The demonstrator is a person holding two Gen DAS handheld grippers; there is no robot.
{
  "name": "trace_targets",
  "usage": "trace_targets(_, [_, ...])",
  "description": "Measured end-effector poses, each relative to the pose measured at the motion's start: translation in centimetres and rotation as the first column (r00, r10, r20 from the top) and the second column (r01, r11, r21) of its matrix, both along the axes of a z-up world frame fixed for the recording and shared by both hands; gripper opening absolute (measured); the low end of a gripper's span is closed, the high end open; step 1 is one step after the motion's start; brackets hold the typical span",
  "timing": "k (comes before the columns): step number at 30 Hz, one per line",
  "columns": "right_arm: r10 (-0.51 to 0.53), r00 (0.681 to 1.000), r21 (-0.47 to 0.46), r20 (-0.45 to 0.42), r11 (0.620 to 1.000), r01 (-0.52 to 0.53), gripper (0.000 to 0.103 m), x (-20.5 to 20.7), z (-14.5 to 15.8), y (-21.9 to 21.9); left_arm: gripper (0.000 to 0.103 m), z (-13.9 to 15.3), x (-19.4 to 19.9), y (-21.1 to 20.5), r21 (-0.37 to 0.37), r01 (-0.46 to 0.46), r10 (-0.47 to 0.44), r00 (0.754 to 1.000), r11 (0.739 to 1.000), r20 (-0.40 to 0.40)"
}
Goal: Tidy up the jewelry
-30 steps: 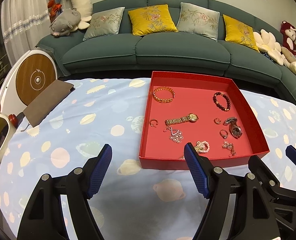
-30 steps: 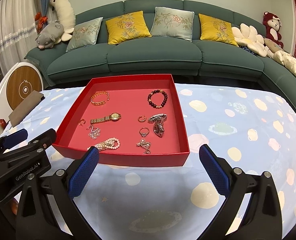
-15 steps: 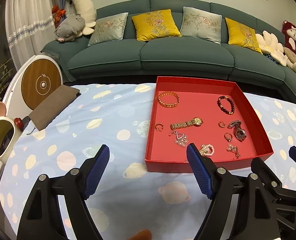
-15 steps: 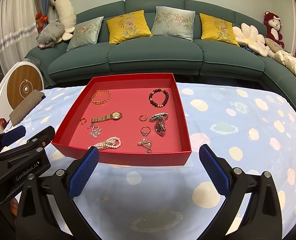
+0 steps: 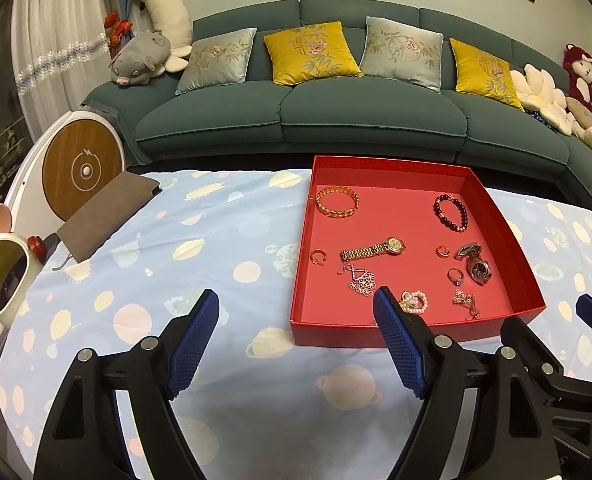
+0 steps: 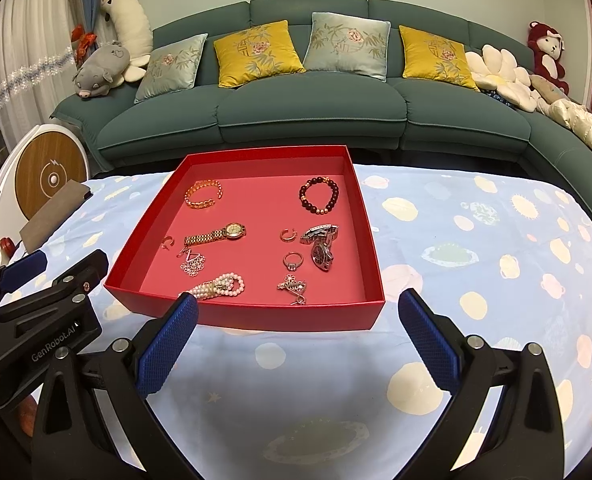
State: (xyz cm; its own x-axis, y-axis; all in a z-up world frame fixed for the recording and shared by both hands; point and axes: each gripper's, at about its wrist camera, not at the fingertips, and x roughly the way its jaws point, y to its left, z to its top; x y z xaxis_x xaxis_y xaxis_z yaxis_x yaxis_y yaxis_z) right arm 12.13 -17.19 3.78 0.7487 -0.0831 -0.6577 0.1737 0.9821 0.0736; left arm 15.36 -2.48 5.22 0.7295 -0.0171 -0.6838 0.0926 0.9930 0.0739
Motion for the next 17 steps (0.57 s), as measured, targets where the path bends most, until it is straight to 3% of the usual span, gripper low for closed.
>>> trace_targets(17, [-0.003, 1.000, 0.011, 0.002, 1.000, 0.003, 0.098, 0.01, 0.01, -0.13, 0.076, 0.06, -0.04, -0.05, 0.009, -0.008, 0.007, 1.000, 1.000, 0.016])
